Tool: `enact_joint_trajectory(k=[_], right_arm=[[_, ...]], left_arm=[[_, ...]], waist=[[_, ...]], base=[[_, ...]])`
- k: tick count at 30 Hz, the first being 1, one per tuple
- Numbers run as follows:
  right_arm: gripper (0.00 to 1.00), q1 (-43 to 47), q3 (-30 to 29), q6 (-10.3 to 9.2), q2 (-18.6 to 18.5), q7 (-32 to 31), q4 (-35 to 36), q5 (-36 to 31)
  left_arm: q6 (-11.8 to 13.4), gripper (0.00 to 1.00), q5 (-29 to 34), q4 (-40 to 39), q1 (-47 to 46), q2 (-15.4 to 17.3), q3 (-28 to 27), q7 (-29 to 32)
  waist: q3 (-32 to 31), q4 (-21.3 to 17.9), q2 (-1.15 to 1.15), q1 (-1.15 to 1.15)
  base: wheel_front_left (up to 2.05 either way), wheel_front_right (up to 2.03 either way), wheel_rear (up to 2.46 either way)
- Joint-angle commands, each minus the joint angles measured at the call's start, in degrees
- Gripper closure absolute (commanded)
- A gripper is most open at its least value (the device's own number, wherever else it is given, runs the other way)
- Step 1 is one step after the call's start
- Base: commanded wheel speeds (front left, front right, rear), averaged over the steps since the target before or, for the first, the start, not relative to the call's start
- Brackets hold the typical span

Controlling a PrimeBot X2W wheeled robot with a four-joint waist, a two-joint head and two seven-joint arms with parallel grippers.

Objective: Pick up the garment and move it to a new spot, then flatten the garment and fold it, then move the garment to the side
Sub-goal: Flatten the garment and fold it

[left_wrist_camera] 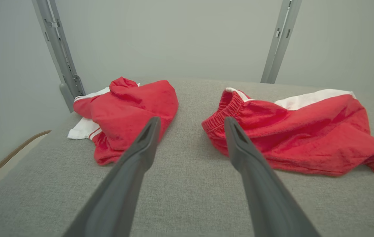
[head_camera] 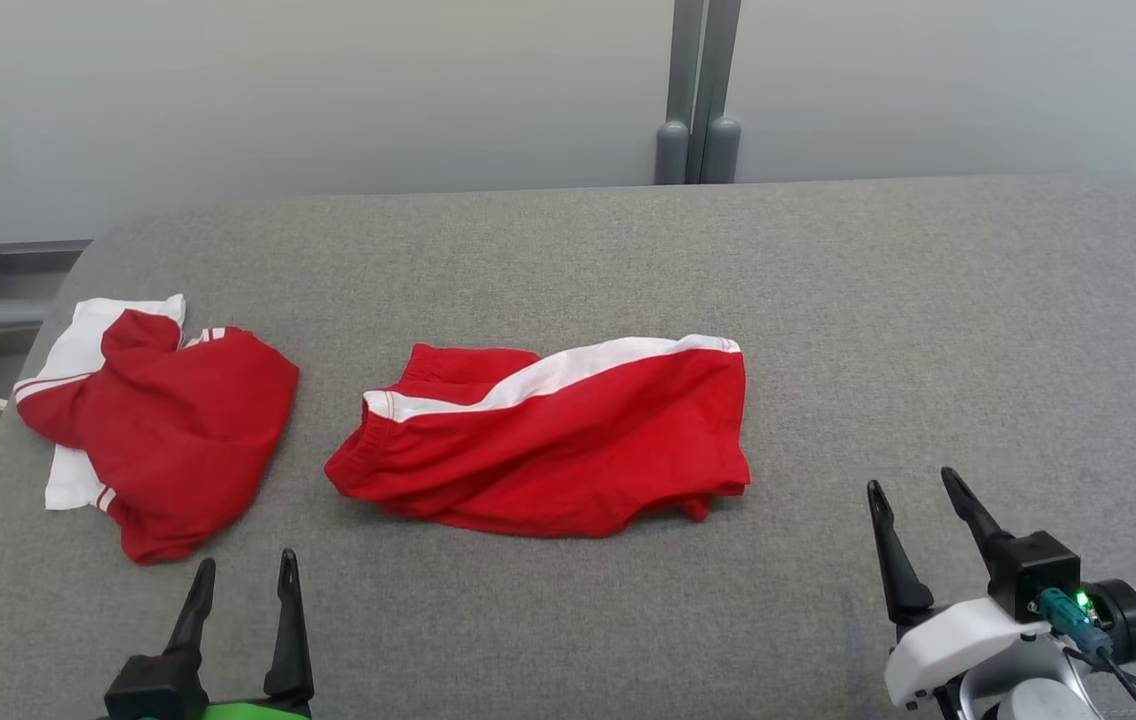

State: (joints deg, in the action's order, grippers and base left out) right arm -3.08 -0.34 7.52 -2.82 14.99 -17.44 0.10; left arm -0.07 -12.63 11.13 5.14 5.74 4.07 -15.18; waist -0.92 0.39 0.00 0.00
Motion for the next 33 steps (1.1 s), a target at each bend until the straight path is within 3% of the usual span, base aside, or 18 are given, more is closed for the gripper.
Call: enact_joint_trajectory(k=[1,9,25,29,33], right_arm=[[0.00,0.28,-0.09,-0.06,-0.13,0.21,-0.18,-0.32],[0.00,0.07,0.19,-0.06,-0.13,0.22,-1.75,-0.70],[0.00,-1.44,1.96,-0.06,-0.13,0.19,-2.17,-0.20],[0.00,-4.73,4.42,-0.05,-0.10,-4.72,-2.87,0.57],[0.00,-9.12,6.57,-0.06,-0.15,-11.84,-2.66,-0.11]], left_arm=[[-0.31,0.00,0.41,0.30,0.63,-0.30,-0.36,0.01],[-2.90,0.00,1.85,3.03,-0.25,-1.44,-2.50,0.00],[-5.07,0.00,2.95,4.90,-1.88,-2.59,-2.34,0.01],[-5.84,0.00,1.99,6.25,-6.21,-2.46,-0.66,0.63],[-6.31,0.00,1.27,6.51,-10.89,-2.05,0.77,5.15]], waist=[[-0.06,-0.05,0.00,0.00],[-0.15,-0.39,0.00,0.00],[0.19,-0.45,0.00,0.00],[1.24,-0.24,0.00,0.00],[2.89,-0.08,0.00,0.00]], base=[[0.00,0.00,0.00],[0.00,0.00,0.00],[0.00,0.00,0.00],[0.00,0.00,0.00],[0.00,0.00,0.00]])
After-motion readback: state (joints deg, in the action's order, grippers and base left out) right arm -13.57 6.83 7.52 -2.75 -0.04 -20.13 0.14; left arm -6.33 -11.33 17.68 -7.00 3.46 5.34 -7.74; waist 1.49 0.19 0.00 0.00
